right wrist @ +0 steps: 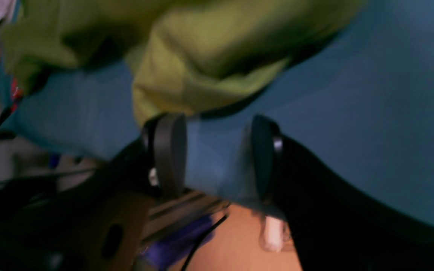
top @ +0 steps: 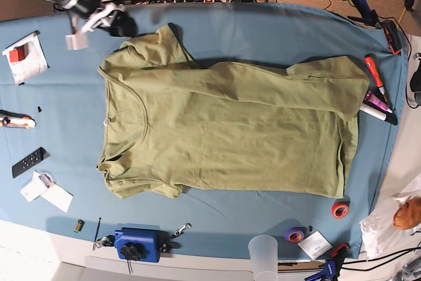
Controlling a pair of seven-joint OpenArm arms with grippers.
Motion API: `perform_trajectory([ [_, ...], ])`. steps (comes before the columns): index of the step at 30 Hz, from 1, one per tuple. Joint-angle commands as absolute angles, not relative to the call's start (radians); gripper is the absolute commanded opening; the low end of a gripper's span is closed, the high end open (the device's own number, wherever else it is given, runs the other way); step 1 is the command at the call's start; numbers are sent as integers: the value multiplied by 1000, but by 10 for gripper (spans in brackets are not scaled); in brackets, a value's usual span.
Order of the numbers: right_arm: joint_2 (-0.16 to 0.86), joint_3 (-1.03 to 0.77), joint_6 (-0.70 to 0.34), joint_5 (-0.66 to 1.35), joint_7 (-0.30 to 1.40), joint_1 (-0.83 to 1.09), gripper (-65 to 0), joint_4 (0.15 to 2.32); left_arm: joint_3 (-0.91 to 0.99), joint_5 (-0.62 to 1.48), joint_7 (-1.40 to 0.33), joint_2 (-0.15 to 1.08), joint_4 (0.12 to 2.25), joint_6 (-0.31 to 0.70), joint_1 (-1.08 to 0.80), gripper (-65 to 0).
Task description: Layout the t-shirt on the table in an organized manner, then fold the t-shirt properly
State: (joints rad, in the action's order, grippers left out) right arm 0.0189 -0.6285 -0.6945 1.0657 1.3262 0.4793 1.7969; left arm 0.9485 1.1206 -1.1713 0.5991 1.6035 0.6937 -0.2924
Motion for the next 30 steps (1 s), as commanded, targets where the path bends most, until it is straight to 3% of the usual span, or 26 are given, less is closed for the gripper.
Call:
perform_trajectory([
  [1, 28, -610, -698, 1080, 1309, 479, -366, 1794, 958, 1146, -1156, 626, 1617, 698, -289, -450],
  [8, 27, -523, -698, 1071, 1287, 437, -366, 1753, 941, 1301, -1214, 626, 1617, 698, -323, -437],
  [14, 28, -524, -698, 1042, 1285, 407, -366, 1753, 847, 1303, -1210, 626, 1617, 698, -332, -436],
  [22, 28, -524, -698, 1020, 1286, 408, -366, 1753, 800, 1300, -1100, 626, 1617, 698, -319, -437],
  [26, 28, -524, -698, 1020, 1285, 407, -366, 1753, 799, 1168, -1096, 626, 1617, 698, -277, -437],
  [30, 28, -524, -698, 1020, 1285, 407, -366, 1753, 785, 1042, -978, 629, 1617, 698, -263, -437],
])
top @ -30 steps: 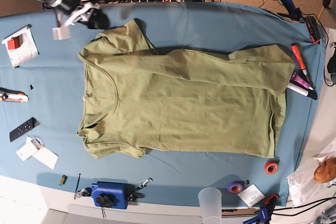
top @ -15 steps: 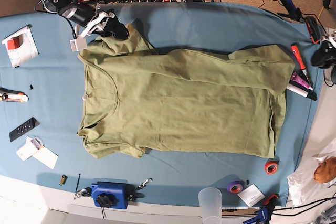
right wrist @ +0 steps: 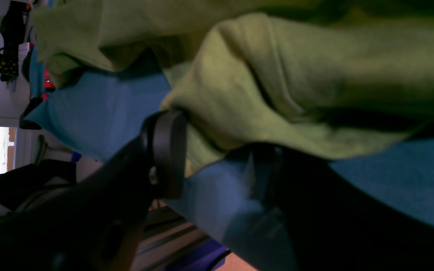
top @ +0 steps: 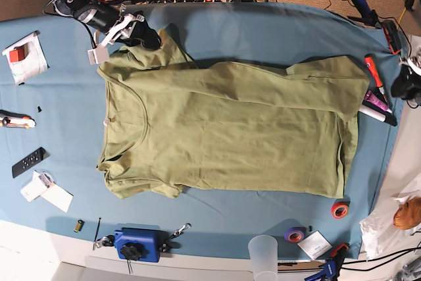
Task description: Layout the t-shirt on the table in an organized manner, then fold the t-shirt properly
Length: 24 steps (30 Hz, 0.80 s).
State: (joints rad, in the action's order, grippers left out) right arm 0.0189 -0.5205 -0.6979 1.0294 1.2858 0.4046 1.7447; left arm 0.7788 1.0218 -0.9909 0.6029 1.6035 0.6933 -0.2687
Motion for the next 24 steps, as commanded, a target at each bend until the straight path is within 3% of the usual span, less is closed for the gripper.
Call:
perform_trajectory([
  [1, 28, -524, -698, 1020, 1285, 407, -366, 1753, 767, 1015, -953, 632, 1617, 698, -263, -437],
  [10, 28, -524, -698, 1019, 1283, 407, -366, 1753, 498, 756, -818, 637, 1617, 662, -207, -437],
  [17, 28, -524, -698, 1019, 1283, 406, -366, 1753, 437, 672, -988, 637, 1665, 582, -125, -437],
  [24, 28, -524, -698, 1019, 1282, 406, -366, 1753, 435, 643, -1037, 637, 1848, 612, -213, -437],
])
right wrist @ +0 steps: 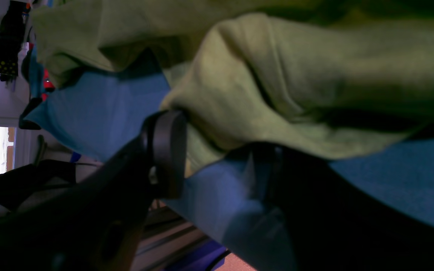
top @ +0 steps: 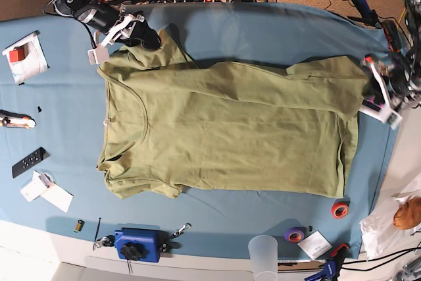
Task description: Layout the t-shirt on the table in an organized manner, then fold the t-shirt properly
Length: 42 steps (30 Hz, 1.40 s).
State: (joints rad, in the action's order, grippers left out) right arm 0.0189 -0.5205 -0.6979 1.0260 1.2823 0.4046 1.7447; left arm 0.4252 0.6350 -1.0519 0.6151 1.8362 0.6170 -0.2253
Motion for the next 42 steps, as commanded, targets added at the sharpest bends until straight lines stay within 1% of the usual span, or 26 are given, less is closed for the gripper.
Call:
perform_trajectory([
  [1, 28, -524, -698, 1019, 1282, 406, -366, 1753, 435, 599, -1007, 636, 1884, 615, -238, -437],
  [3, 28, -524, -698, 1019, 1282, 406, -366, 1753, 435, 479, -919, 635, 1936, 612, -284, -437],
  [5, 28, -524, -698, 1019, 1282, 406, -366, 1753, 435, 402, -846, 635, 1949, 589, -315, -437],
  [11, 28, -524, -698, 1018, 1283, 402, -366, 1753, 435, 315, -819, 635, 1937, 545, -335, -437],
  [14, 28, -524, -698, 1009, 1281, 398, -366, 1753, 435, 298, -785, 635, 1930, 546, -335, -437],
  [19, 33, -524, -698, 1008, 1281, 396, -366, 1753, 435, 297, -777, 636, 1930, 545, -330, -437],
  [21, 39, -524, -698, 1008, 1281, 396, -366, 1753, 435, 279, -731, 643, 1930, 526, -319, -437],
  [23, 49, -524, -698, 1007, 1281, 396, -366, 1753, 435, 245, -699, 655, 1930, 477, -296, -437],
  [27, 56, -524, -698, 997, 1279, 396, -366, 1753, 435, 201, -693, 680, 1924, 387, -213, -437],
  [32, 61, -524, -698, 996, 1279, 396, -366, 1753, 435, 201, -679, 703, 1842, 334, -89, -437],
  [39, 61, -524, -698, 994, 1277, 396, -366, 1753, 435, 202, -676, 705, 1635, 329, 52, -437],
  [42, 61, -524, -698, 994, 1274, 396, -366, 1753, 435, 202, -627, 723, 1569, 338, 90, -437],
])
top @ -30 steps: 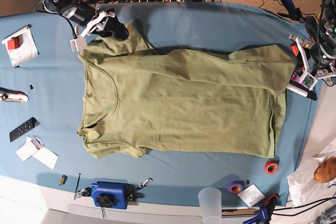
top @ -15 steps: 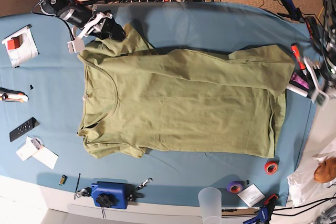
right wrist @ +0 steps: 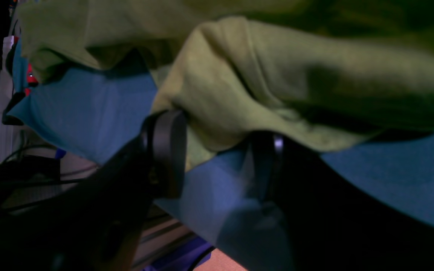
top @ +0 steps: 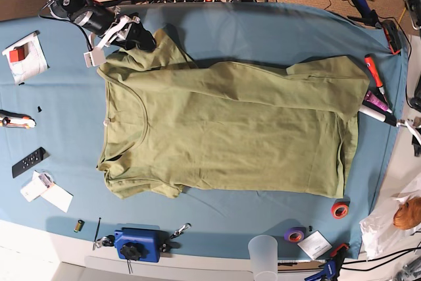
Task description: Layout the t-shirt on the table in an organized manner, then fold the t-shirt properly
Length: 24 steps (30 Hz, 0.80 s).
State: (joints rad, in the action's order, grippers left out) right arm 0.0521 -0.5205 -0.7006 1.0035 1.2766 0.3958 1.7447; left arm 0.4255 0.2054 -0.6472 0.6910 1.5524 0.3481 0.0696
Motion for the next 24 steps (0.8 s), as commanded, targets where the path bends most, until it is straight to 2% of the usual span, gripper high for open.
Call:
perform_trajectory([
  [1, 61, -524, -698, 994, 1274, 396, -366, 1753, 435, 202, -625, 733, 1555, 337, 102, -437],
  [6, 61, -524, -698, 994, 1274, 396, -366, 1753, 435, 231, -635, 782, 1538, 336, 119, -437],
  [13, 61, -524, -698, 994, 1272, 396, -366, 1753, 435, 279, -682, 778, 1538, 337, 104, -437],
  [15, 61, -524, -698, 994, 1271, 396, -366, 1753, 435, 292, -723, 778, 1538, 342, 90, -461],
  [17, 61, -524, -698, 994, 1271, 396, -366, 1753, 435, 291, -753, 778, 1539, 347, 65, -502],
  [21, 61, -524, -698, 994, 1266, 396, -366, 1753, 435, 292, -802, 778, 1543, 375, -32, -512],
  [24, 61, -524, -698, 993, 1264, 385, -366, 1753, 435, 292, -822, 778, 1543, 342, -121, -515],
])
